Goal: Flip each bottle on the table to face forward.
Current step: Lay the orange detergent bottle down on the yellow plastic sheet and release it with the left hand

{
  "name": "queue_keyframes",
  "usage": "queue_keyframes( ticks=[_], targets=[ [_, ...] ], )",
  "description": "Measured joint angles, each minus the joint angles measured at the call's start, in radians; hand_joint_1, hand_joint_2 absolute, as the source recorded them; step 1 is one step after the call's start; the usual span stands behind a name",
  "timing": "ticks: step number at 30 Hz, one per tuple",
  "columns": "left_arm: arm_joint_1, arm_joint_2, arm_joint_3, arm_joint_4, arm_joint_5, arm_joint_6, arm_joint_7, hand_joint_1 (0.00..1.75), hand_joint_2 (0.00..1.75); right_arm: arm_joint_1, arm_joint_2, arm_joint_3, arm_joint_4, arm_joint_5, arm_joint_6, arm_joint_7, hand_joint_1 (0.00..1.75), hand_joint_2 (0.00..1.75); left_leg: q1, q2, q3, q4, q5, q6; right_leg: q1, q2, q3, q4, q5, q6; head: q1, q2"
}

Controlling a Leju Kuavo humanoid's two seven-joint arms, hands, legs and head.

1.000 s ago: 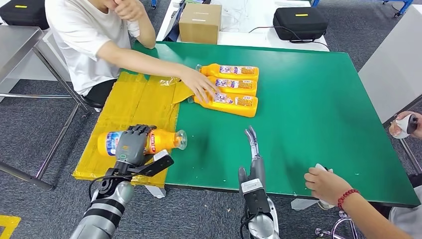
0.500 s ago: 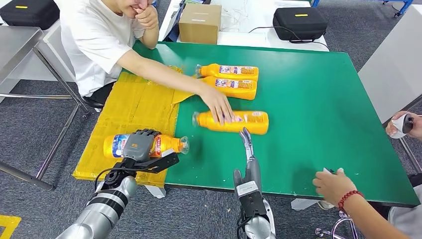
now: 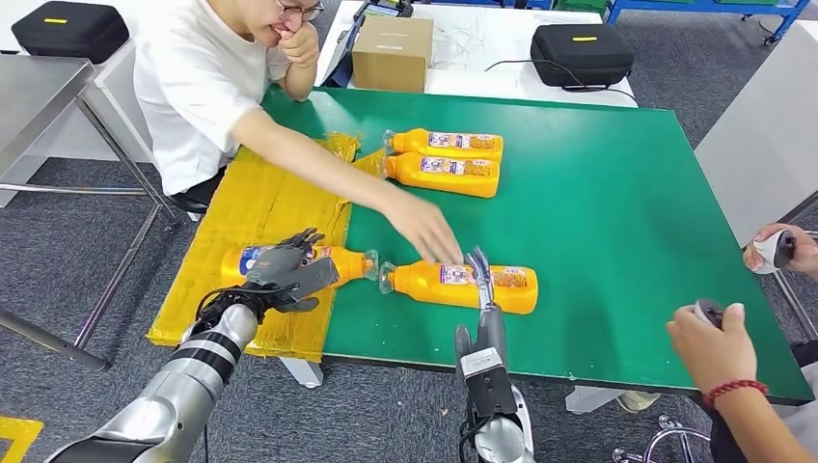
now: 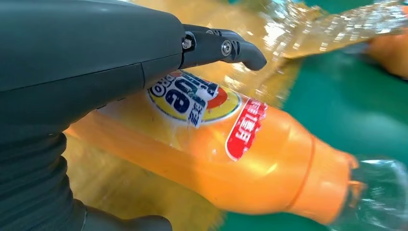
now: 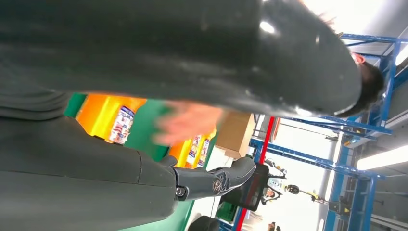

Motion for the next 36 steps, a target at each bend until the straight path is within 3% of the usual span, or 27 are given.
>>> queue_keyframes(
  ticks=[3, 7, 10, 14, 18, 25, 32, 36],
  targets=[
    [-0.003, 0.000, 0.013, 0.000, 0.018, -0.021, -0.013, 0.00, 1.75, -0.003, 0.000, 0.000, 0.006, -0.004, 0.000, 0.000, 0.00, 0.00, 0.000, 0.000, 0.000, 0.000, 0.001, 0.000, 0.000, 0.000, 0.000, 0.000, 0.001, 0.000, 0.000, 0.000],
    [-0.005, -0.002, 0.021, -0.001, 0.063, -0.063, -0.036, 0.00, 0.00, -0.006, 0.000, 0.000, 0.015, -0.008, -0.004, 0.000, 0.00, 0.00, 0.000, 0.000, 0.000, 0.000, 0.002, 0.000, 0.000, 0.000, 0.001, 0.000, 0.002, 0.000, 0.000, 0.000],
    [-0.003, -0.003, 0.018, -0.016, 0.157, -0.147, -0.071, 0.00, 0.00, -0.017, 0.000, 0.005, 0.026, -0.014, -0.024, 0.000, 0.00, 0.00, 0.000, 0.001, 0.000, 0.000, 0.002, 0.000, 0.000, 0.000, 0.001, 0.000, 0.002, 0.000, 0.000, 0.000],
    [0.031, -0.001, -0.012, -0.091, 0.330, -0.226, -0.105, 0.00, 1.75, -0.031, -0.005, 0.025, 0.042, -0.003, -0.083, 0.000, 0.00, 0.00, 0.000, 0.002, -0.001, 0.000, 0.002, 0.000, 0.000, 0.000, -0.001, 0.001, 0.002, 0.000, 0.000, 0.000],
    [0.104, 0.012, -0.066, -0.226, 0.468, -0.248, -0.124, 0.00, 1.75, -0.038, -0.017, 0.037, 0.049, 0.000, -0.107, 0.000, 0.00, 0.00, 0.000, 0.002, -0.006, 0.001, 0.002, 0.000, 0.000, 0.000, -0.006, 0.001, 0.002, 0.000, 0.000, 0.000],
    [0.220, -0.009, -0.120, -0.538, 0.655, -0.127, -0.097, 0.00, 1.75, -0.038, -0.033, 0.029, 0.063, 0.143, -0.187, 0.000, 0.00, 0.00, 0.000, 0.002, -0.013, 0.001, 0.002, 0.000, 0.000, 0.000, -0.013, 0.001, 0.002, 0.000, 0.000, 0.000],
    [0.254, -0.018, -0.137, -0.653, 0.676, -0.112, -0.097, 0.00, 1.75, -0.038, -0.034, 0.022, 0.078, 0.167, -0.195, 0.000, 0.00, 0.00, 0.000, 0.002, -0.014, 0.001, 0.001, 0.000, 0.000, 0.001, -0.014, 0.001, 0.002, 0.000, 0.000, 0.000],
    [0.290, -0.042, -0.130, -0.714, 0.766, -0.042, -0.169, 0.00, 1.75, -0.043, -0.037, 0.020, 0.092, 0.284, -0.222, 0.028, 0.00, 1.75, 0.000, 0.003, -0.014, 0.001, 0.001, 0.000, 0.000, 0.001, -0.014, 0.001, 0.002, 0.000, 0.000, 0.000]
  ],
)
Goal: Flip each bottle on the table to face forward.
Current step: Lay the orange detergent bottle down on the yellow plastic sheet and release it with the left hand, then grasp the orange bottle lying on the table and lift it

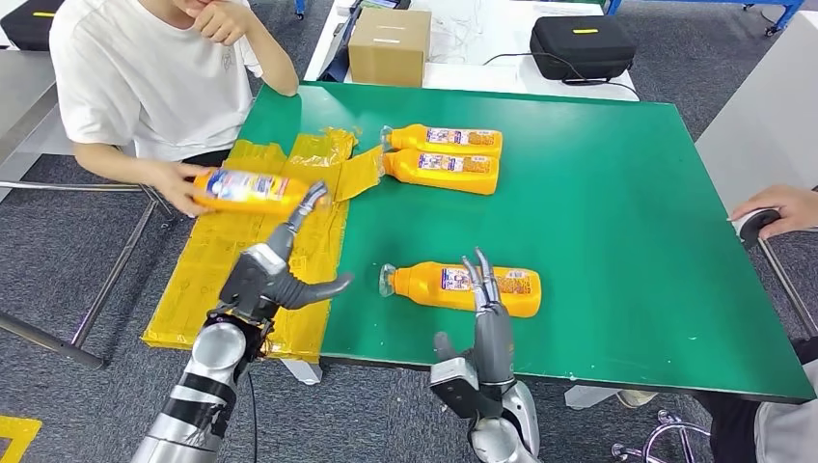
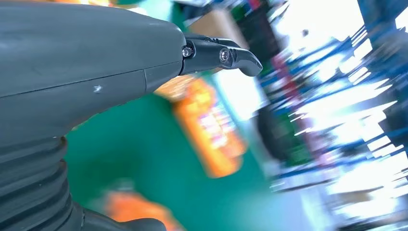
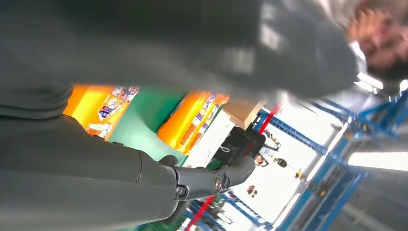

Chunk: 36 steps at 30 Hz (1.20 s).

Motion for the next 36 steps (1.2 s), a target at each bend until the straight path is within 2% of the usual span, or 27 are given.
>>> queue_keyframes(
  ticks=[3, 6, 8, 10, 13, 17, 22, 26, 28, 36],
  targets=[
    [0.058, -0.039, 0.014, -0.084, 0.168, 0.019, -0.045, 0.00, 1.75, -0.009, -0.011, 0.000, 0.014, 0.131, -0.031, 0.060, 0.00, 1.75, 0.000, 0.000, 0.000, 0.000, -0.001, 0.000, 0.000, 0.000, 0.000, 0.000, 0.000, 0.000, 0.000, 0.000],
    [0.145, -0.063, 0.022, -0.177, 0.408, -0.084, -0.045, 0.00, 1.75, -0.016, -0.038, 0.000, 0.023, 0.243, -0.029, 0.134, 0.00, 1.75, -0.001, 0.000, -0.001, 0.000, -0.002, 0.001, -0.001, 0.000, 0.000, 0.000, -0.001, 0.001, 0.000, 0.000],
    [0.213, -0.071, 0.026, -0.240, 0.500, -0.154, -0.047, 0.00, 1.75, -0.015, -0.064, -0.005, 0.025, 0.309, -0.019, 0.181, 0.00, 1.75, -0.001, 0.000, -0.001, 0.000, -0.003, 0.001, -0.001, 0.000, 0.000, -0.001, -0.001, 0.001, 0.000, 0.000],
    [0.285, -0.076, 0.032, -0.295, 0.530, -0.202, -0.050, 0.00, 1.75, -0.007, -0.090, -0.021, 0.024, 0.371, 0.013, 0.238, 0.00, 1.75, -0.001, 0.000, -0.001, 0.000, -0.003, 0.002, -0.001, 0.000, 0.000, -0.001, -0.002, 0.002, 0.000, 0.000],
    [0.374, -0.076, 0.045, -0.354, 0.497, -0.233, -0.046, 0.00, 1.75, 0.009, -0.130, -0.050, 0.023, 0.422, 0.118, 0.315, 0.00, 1.75, -0.001, 0.000, -0.001, 0.000, -0.004, 0.002, -0.001, 0.000, -0.001, -0.001, -0.002, 0.001, 0.000, 0.000],
    [0.445, -0.072, 0.055, -0.403, 0.429, -0.237, -0.008, 0.00, 1.75, 0.025, -0.163, -0.092, 0.029, 0.438, 0.181, 0.367, 0.00, 1.75, -0.001, 0.000, -0.002, 0.000, -0.004, 0.002, -0.001, 0.000, -0.001, -0.001, -0.002, 0.002, 0.000, 0.000],
    [0.456, -0.073, 0.042, -0.413, 0.400, -0.159, 0.063, 0.00, 1.75, -0.036, -0.168, -0.113, 0.096, 0.471, 0.186, 0.401, 0.00, 1.75, -0.001, 0.001, -0.001, 0.000, -0.003, 0.002, 0.000, 0.001, -0.001, -0.001, -0.001, 0.001, 0.000, 0.000],
    [0.463, -0.076, 0.016, -0.423, 0.240, 0.031, 0.060, 0.00, 1.75, -0.060, -0.167, -0.113, 0.127, 0.490, 0.194, 0.433, 0.00, 1.75, -0.001, 0.000, 0.000, 0.000, -0.003, 0.002, 0.000, 0.001, 0.000, -0.001, -0.001, 0.001, 0.000, 0.000],
    [0.463, -0.077, 0.000, -0.428, 0.188, 0.090, 0.059, 0.00, 1.75, -0.063, -0.169, -0.111, 0.131, 0.495, 0.202, 0.436, 0.00, 1.75, -0.001, 0.000, 0.000, 0.000, -0.003, 0.002, 0.000, 0.001, 0.000, -0.001, -0.001, 0.001, 0.000, 0.000],
    [0.462, -0.077, -0.045, -0.436, 0.212, 0.114, 0.056, 0.00, 1.75, -0.117, -0.172, -0.089, 0.144, 0.564, 0.152, 0.468, 0.00, 1.75, -0.001, 0.001, 0.000, 0.000, -0.003, 0.002, -0.001, 0.001, 0.000, -0.001, -0.001, 0.001, 0.000, 0.000]
  ],
)
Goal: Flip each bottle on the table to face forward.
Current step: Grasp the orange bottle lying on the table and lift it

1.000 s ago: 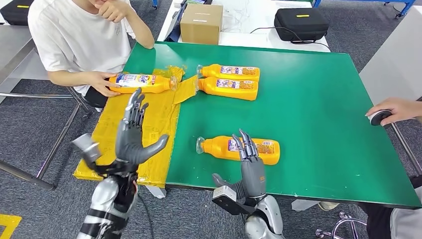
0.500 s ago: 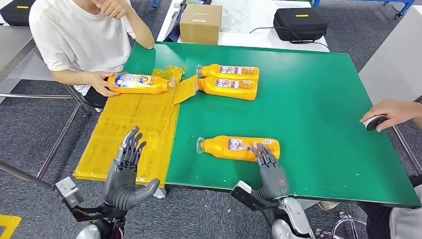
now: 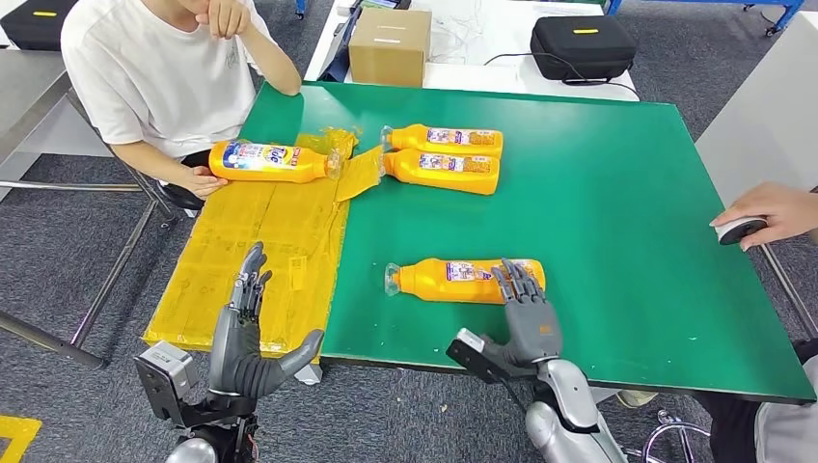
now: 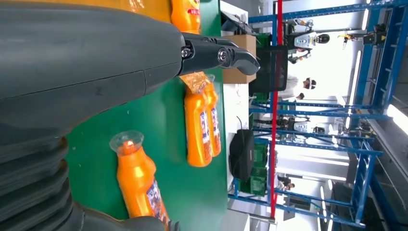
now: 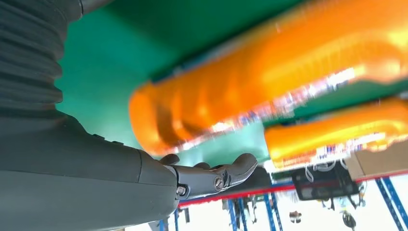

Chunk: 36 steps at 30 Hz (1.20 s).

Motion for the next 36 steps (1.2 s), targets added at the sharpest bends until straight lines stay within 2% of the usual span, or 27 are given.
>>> queue_keyframes(
  ticks=[6, 15, 22, 28, 36],
  targets=[
    [-0.001, 0.000, -0.006, 0.000, 0.016, 0.002, 0.001, 0.00, 1.75, -0.041, 0.003, 0.024, 0.002, 0.020, 0.005, 0.030, 0.00, 1.75, 0.000, 0.000, 0.000, 0.000, 0.000, 0.000, 0.000, 0.000, 0.000, 0.000, 0.000, 0.000, 0.000, 0.000],
    [0.002, 0.000, -0.006, -0.017, 0.036, -0.002, 0.005, 0.00, 1.75, -0.103, 0.003, 0.053, 0.024, 0.080, 0.034, 0.140, 0.00, 1.75, 0.000, 0.000, -0.001, 0.000, 0.000, 0.000, 0.000, 0.000, 0.000, 0.000, 0.000, 0.000, 0.000, 0.000],
    [0.015, 0.000, -0.005, -0.020, 0.033, -0.003, 0.026, 0.00, 1.75, -0.156, -0.004, 0.052, 0.095, 0.035, 0.192, 0.221, 0.00, 1.75, 0.000, 0.000, -0.001, 0.000, 0.000, 0.000, 0.000, 0.000, 0.000, 0.000, 0.000, 0.000, 0.000, 0.000],
    [0.015, 0.000, -0.005, -0.021, 0.038, -0.009, 0.048, 0.00, 1.75, -0.222, -0.007, 0.053, 0.201, -0.006, 0.232, 0.221, 0.00, 1.75, 0.000, 0.000, 0.000, 0.000, 0.000, 0.000, 0.000, 0.000, 0.000, 0.000, 0.000, 0.000, 0.000, 0.000],
    [0.011, 0.000, -0.005, -0.020, 0.044, -0.006, 0.061, 0.00, 1.75, -0.291, -0.004, 0.053, 0.310, -0.029, 0.237, 0.202, 0.00, 1.75, 0.000, 0.000, 0.001, 0.000, 0.000, 0.000, 0.000, 0.000, 0.000, 0.000, 0.000, 0.000, 0.000, 0.000]
  ],
)
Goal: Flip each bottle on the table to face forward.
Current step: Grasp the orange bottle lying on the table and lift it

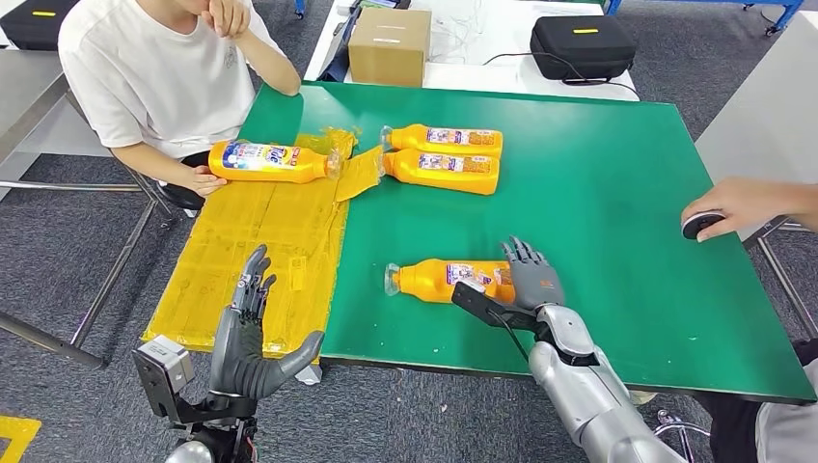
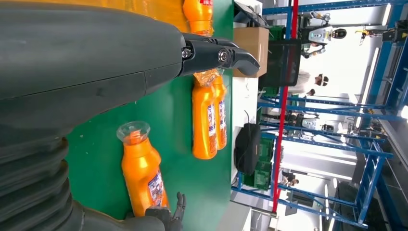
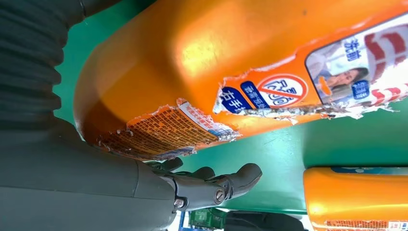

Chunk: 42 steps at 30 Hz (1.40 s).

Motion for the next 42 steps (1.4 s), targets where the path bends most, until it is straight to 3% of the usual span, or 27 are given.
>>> queue_keyframes(
  ticks=[3, 7, 13, 17, 21, 30, 32, 36, 39, 42],
  targets=[
    [-0.003, 0.000, 0.000, 0.006, 0.005, 0.006, 0.007, 0.00, 1.75, -0.019, 0.002, 0.001, 0.030, -0.001, -0.004, -0.009, 0.00, 1.75, 0.000, 0.000, 0.001, 0.000, 0.000, 0.000, 0.000, 0.000, 0.001, 0.000, 0.000, 0.000, 0.000, 0.000],
    [-0.015, 0.001, -0.001, 0.023, 0.017, 0.006, 0.014, 0.00, 1.75, -0.053, 0.006, 0.012, 0.082, -0.002, -0.003, -0.034, 1.74, 1.75, 0.000, 0.000, 0.001, 0.000, 0.000, 0.000, 0.000, 0.000, 0.001, 0.000, 0.000, 0.000, 0.000, 0.000],
    [-0.046, 0.002, -0.007, 0.055, 0.050, -0.001, 0.017, 0.00, 1.75, -0.122, 0.007, 0.025, 0.172, -0.047, 0.104, -0.070, 1.75, 1.75, 0.000, 0.001, 0.004, 0.000, 0.000, 0.000, 0.000, 0.000, 0.004, 0.000, 0.001, 0.000, 0.000, 0.000],
    [-0.061, 0.003, -0.008, 0.076, 0.129, -0.026, 0.061, 0.00, 1.75, -0.175, 0.014, 0.028, 0.230, -0.086, 0.169, -0.008, 1.75, 1.75, 0.000, 0.001, 0.008, 0.000, 0.000, 0.000, 0.000, 0.000, 0.008, 0.000, 0.000, 0.000, 0.000, 0.000],
    [-0.061, 0.007, -0.011, 0.078, 0.116, -0.015, 0.060, 0.00, 1.75, -0.197, 0.027, 0.029, 0.257, -0.093, 0.175, 0.040, 1.75, 1.75, 0.000, 0.001, 0.009, 0.000, 0.000, 0.000, 0.000, 0.000, 0.008, 0.000, 0.000, 0.000, 0.000, 0.000],
    [-0.060, 0.011, -0.011, 0.078, 0.101, 0.006, 0.065, 0.00, 1.75, -0.206, 0.039, 0.030, 0.275, -0.116, 0.175, 0.029, 1.75, 1.75, 0.000, 0.001, 0.010, 0.000, 0.000, 0.000, 0.000, 0.000, 0.009, 0.000, 0.000, 0.000, 0.000, 0.000],
    [-0.060, 0.012, -0.011, 0.081, 0.100, 0.009, 0.064, 0.00, 1.75, -0.205, 0.039, 0.025, 0.275, -0.162, 0.174, -0.030, 1.75, 1.75, 0.000, 0.001, 0.010, 0.000, 0.000, 0.000, 0.000, 0.001, 0.009, 0.000, 0.000, 0.000, 0.000, 0.000],
    [-0.061, 0.015, -0.010, 0.095, 0.101, 0.027, 0.045, 0.00, 1.75, -0.164, 0.045, -0.023, 0.256, -0.356, 0.168, -0.270, 1.75, 1.75, 0.000, 0.003, 0.010, 0.000, -0.001, 0.000, 0.000, 0.003, 0.009, 0.000, 0.000, 0.000, 0.000, 0.000],
    [-0.060, 0.016, -0.013, 0.116, 0.151, 0.006, 0.056, 0.00, 1.75, -0.073, 0.068, -0.066, 0.168, -0.531, 0.159, -0.425, 1.75, 1.75, 0.001, 0.002, 0.009, 0.000, -0.001, -0.001, 0.001, 0.003, 0.008, 0.000, 0.000, 0.000, 0.000, 0.000],
    [-0.050, 0.019, -0.032, 0.151, 0.271, -0.078, 0.083, 0.00, 1.75, 0.038, 0.106, -0.087, 0.016, -0.680, 0.153, -0.494, 1.75, 1.75, 0.001, 0.001, 0.006, 0.000, -0.001, -0.001, 0.001, 0.003, 0.005, 0.000, 0.000, 0.000, 0.000, 0.000]
  ],
)
